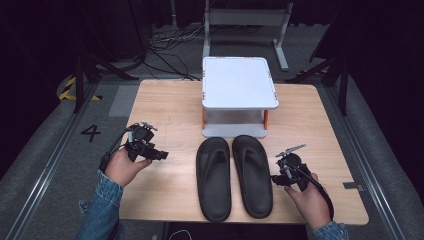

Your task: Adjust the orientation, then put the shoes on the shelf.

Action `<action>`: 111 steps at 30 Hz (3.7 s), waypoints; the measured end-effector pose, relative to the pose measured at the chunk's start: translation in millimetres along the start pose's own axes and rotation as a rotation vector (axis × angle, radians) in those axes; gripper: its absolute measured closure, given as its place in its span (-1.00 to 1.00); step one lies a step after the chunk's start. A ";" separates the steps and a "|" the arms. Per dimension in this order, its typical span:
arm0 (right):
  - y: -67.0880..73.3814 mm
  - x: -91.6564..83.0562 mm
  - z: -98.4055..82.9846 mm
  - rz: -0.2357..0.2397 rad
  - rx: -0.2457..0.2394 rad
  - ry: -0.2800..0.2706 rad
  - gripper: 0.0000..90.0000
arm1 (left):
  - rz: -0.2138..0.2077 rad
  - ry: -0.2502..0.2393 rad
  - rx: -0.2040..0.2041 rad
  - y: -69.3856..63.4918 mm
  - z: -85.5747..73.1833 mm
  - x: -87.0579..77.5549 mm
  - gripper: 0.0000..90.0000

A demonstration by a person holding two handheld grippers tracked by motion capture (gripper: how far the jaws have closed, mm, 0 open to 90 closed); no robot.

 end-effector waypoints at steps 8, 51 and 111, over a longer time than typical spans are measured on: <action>19.3 0.7 2.3 0.015 -0.034 0.001 0.29 | -0.005 -0.010 0.003 0.5 3.6 -1.0 -0.29; 107.7 -18.6 57.2 0.205 -0.077 -0.078 -0.30 | 0.005 -0.051 -0.028 8.2 -11.9 -10.8 -0.28; 100.9 -13.6 58.9 0.081 0.020 -0.154 0.69 | -0.006 -0.020 -0.023 6.3 -9.0 -0.7 -0.26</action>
Point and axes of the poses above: each handheld gripper's, and its own axes: x roughly forward along the jaws, z roughly out of its top, y roughly to its left, the point moved 5 cm from there along x, roughly forward along the jaws, and after that the axes turned 13 degrees about y, right-handed, at the moved point
